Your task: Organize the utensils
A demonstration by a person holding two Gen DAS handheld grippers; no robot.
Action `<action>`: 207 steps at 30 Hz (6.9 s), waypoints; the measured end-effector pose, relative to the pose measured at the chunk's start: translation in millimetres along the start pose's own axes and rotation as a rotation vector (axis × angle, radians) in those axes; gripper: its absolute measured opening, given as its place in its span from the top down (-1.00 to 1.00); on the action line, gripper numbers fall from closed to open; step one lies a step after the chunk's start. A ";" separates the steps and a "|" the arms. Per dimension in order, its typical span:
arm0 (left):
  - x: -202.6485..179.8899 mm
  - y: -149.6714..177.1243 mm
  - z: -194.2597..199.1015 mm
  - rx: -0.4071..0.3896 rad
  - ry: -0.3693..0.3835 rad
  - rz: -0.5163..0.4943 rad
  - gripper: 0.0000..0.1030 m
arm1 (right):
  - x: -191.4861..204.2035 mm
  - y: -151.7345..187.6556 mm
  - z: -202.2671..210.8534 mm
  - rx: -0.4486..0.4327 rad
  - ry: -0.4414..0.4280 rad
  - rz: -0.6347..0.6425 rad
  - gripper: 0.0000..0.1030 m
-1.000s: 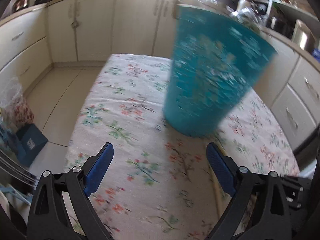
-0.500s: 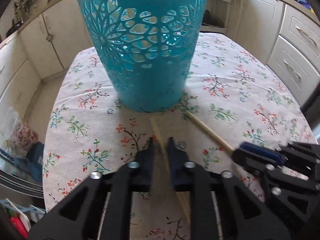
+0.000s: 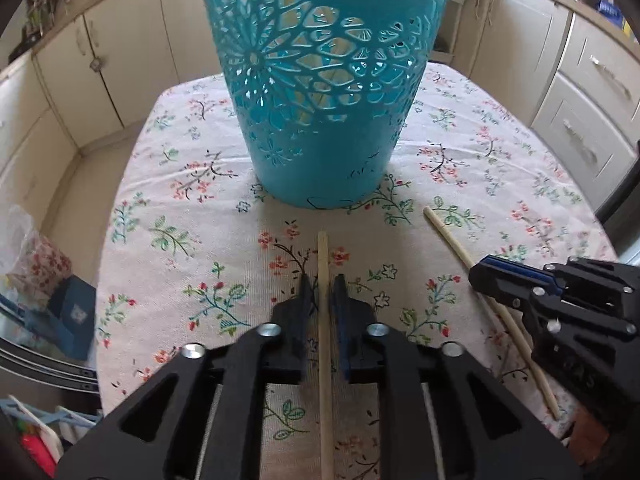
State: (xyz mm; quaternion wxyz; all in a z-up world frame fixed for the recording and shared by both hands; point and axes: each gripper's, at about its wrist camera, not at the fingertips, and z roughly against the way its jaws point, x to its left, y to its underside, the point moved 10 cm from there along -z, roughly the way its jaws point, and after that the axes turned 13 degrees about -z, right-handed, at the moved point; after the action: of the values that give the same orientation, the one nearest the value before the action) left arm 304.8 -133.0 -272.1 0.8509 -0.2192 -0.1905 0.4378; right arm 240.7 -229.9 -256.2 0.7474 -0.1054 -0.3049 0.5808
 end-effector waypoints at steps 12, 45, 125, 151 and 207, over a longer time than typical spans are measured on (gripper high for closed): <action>0.2 -2.0 -2.4 -0.032 -0.022 0.014 0.88 | 0.8 -0.2 -0.8 0.000 -0.028 -0.009 0.81; 20.6 -16.3 49.0 -0.221 0.162 0.166 0.90 | -1.8 -7.8 -6.4 -0.005 -0.095 -0.029 0.89; 93.9 -160.1 130.8 -0.548 -0.008 0.228 0.53 | -3.5 -5.2 -3.2 -0.008 -0.148 -0.078 0.89; 79.2 -14.4 74.7 -0.326 0.015 0.295 -0.01 | 0.9 -1.9 27.7 -0.037 -0.173 -0.076 0.89; 72.0 13.1 88.6 -0.254 -0.149 0.294 -0.79 | -3.8 -9.2 83.4 -0.262 -0.049 -0.148 0.03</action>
State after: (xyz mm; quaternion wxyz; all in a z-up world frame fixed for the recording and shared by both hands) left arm 289.5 -48.3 -196.0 0.7270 -0.3173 -0.2725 0.5446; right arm 199.4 -252.6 -186.7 0.7603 -0.1648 -0.4032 0.4819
